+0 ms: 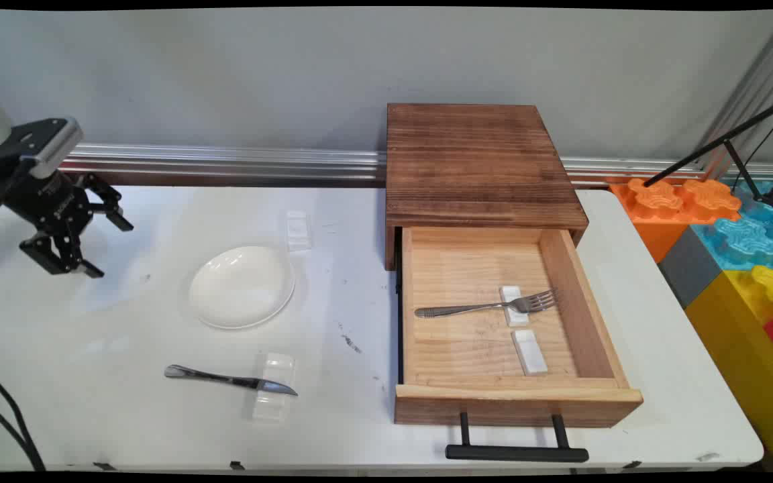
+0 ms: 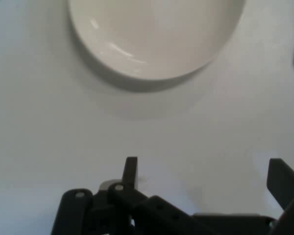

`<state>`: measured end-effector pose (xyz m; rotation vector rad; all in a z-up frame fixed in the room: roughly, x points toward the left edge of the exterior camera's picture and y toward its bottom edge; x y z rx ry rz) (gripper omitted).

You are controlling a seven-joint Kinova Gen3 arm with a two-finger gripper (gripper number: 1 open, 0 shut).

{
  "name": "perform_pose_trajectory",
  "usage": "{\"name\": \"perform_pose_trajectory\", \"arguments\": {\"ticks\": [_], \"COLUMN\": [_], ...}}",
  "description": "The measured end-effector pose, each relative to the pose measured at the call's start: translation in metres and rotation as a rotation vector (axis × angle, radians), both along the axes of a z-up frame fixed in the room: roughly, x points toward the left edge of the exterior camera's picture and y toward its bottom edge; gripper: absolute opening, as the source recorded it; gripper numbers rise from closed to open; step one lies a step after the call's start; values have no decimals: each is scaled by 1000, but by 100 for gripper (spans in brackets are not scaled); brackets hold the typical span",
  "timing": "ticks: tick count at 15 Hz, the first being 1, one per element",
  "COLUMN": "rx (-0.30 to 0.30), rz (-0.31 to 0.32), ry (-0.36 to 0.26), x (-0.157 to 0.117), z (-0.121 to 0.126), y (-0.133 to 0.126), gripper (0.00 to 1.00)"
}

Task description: Pick up the knife from the right of the white plate

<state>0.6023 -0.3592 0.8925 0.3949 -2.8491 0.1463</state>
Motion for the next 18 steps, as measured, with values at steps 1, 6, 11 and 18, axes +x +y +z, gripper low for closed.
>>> {"name": "perform_pose_trajectory", "arguments": {"ticks": [1,6,11,18], "rx": [9,72,114,87], "rz": [-1,-1,-20,-80], "ry": [12,121,239,352], "x": [-3,-30,-61,-94], "z": [-1,-11,-34,-73], "y": [4,37,66,65], "gripper": [100,100,100,100]}}
